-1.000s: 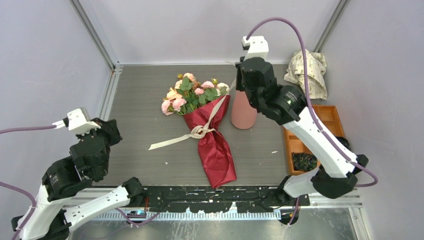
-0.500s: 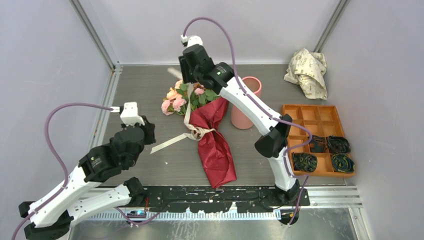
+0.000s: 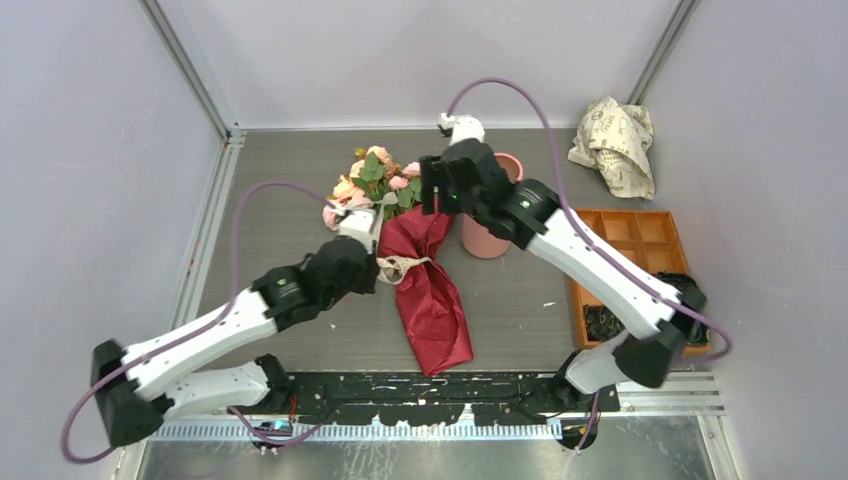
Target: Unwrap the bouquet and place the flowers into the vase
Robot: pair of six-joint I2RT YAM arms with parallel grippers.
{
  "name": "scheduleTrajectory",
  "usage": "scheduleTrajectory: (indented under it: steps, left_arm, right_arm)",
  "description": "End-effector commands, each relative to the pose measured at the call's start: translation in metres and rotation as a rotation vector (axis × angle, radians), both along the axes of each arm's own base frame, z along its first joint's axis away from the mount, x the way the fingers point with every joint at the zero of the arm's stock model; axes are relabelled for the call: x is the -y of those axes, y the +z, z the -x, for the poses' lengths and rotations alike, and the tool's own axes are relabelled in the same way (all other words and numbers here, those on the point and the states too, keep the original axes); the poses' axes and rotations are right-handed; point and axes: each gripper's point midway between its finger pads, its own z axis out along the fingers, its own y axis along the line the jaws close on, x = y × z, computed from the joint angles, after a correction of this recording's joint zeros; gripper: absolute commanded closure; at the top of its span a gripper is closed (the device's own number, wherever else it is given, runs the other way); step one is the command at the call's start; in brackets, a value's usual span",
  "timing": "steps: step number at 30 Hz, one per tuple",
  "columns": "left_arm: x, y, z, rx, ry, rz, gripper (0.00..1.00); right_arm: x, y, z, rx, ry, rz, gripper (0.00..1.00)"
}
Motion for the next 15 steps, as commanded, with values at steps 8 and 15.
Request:
scheduleTrajectory:
  steps: [8,15]
  left_arm:
    - [0.086,-0.064,-0.04,-0.101,-0.096,-0.042,0.71]
    - [0.098,-0.096,-0.058,-0.137,-0.057,-0.118,0.67]
  right_arm:
    - [0.046,-0.013,0.047,-0.024,-0.072,-0.124,0.3]
    - [0.036,-0.068,0.059,-0.149,-0.047,-0.117,0.38]
